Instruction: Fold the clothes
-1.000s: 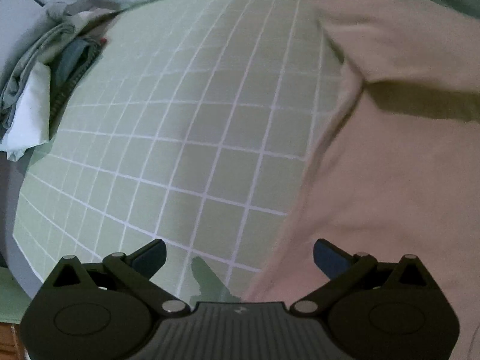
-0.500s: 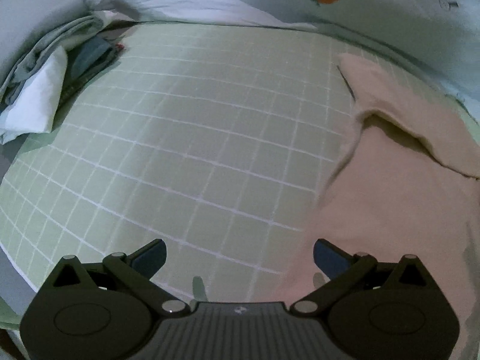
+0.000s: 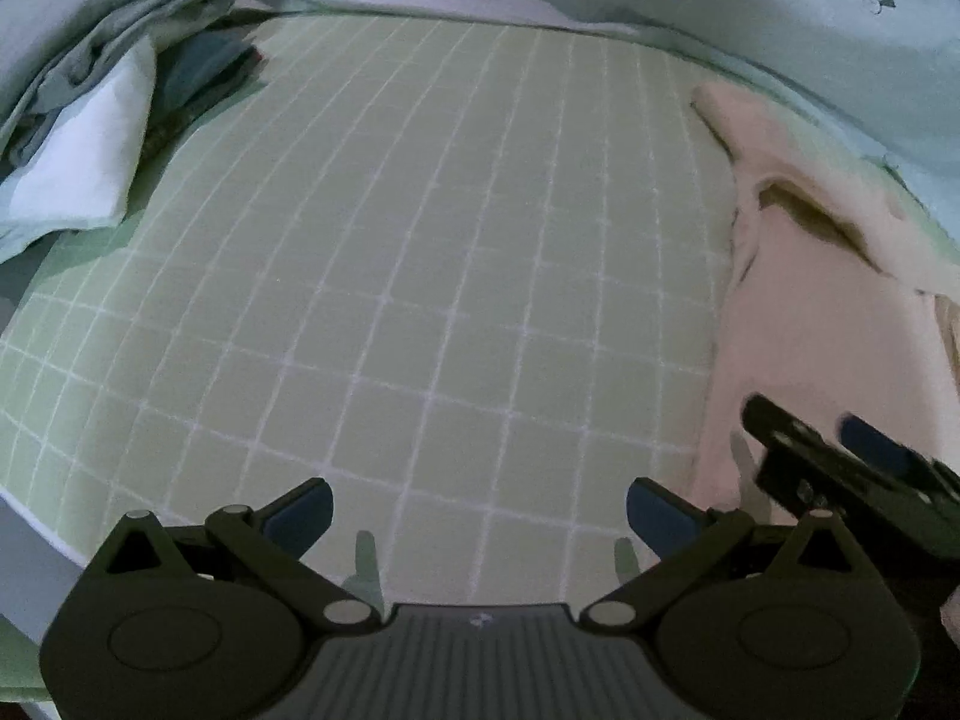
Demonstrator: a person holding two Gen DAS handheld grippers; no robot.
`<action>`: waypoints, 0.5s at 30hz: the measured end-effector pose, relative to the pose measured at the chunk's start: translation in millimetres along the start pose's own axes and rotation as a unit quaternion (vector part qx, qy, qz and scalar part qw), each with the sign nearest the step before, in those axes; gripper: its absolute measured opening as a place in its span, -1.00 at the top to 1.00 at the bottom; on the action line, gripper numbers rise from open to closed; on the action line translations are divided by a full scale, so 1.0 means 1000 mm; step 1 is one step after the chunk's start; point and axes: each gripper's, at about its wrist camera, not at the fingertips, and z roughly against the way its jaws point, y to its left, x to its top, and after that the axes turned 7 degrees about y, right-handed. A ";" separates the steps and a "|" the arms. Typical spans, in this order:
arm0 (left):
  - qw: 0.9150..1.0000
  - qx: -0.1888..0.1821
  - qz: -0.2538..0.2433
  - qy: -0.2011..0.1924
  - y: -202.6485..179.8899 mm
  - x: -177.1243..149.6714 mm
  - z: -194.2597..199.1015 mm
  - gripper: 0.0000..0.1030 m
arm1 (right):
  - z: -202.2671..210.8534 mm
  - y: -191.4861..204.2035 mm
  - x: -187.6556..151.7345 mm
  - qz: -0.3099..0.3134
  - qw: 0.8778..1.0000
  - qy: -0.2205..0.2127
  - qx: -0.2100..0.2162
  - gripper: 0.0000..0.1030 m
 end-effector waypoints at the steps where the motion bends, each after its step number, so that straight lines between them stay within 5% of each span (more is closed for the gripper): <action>1: 1.000 0.004 -0.002 0.001 0.004 -0.002 0.000 -0.99 | -0.001 0.007 -0.003 0.003 1.000 0.003 0.006 -0.18; 8: 1.000 0.007 0.005 0.006 0.026 -0.008 0.001 -0.99 | -0.008 0.034 -0.013 0.041 0.999 0.021 0.007 0.39; 11: 1.000 0.005 0.007 0.003 0.026 -0.007 0.002 -0.99 | -0.008 0.027 -0.011 0.028 0.999 0.024 0.021 0.94; 15: 1.000 0.002 0.007 -0.004 0.019 -0.006 0.005 -0.99 | 0.003 0.003 -0.007 -0.008 0.998 0.020 0.067 0.96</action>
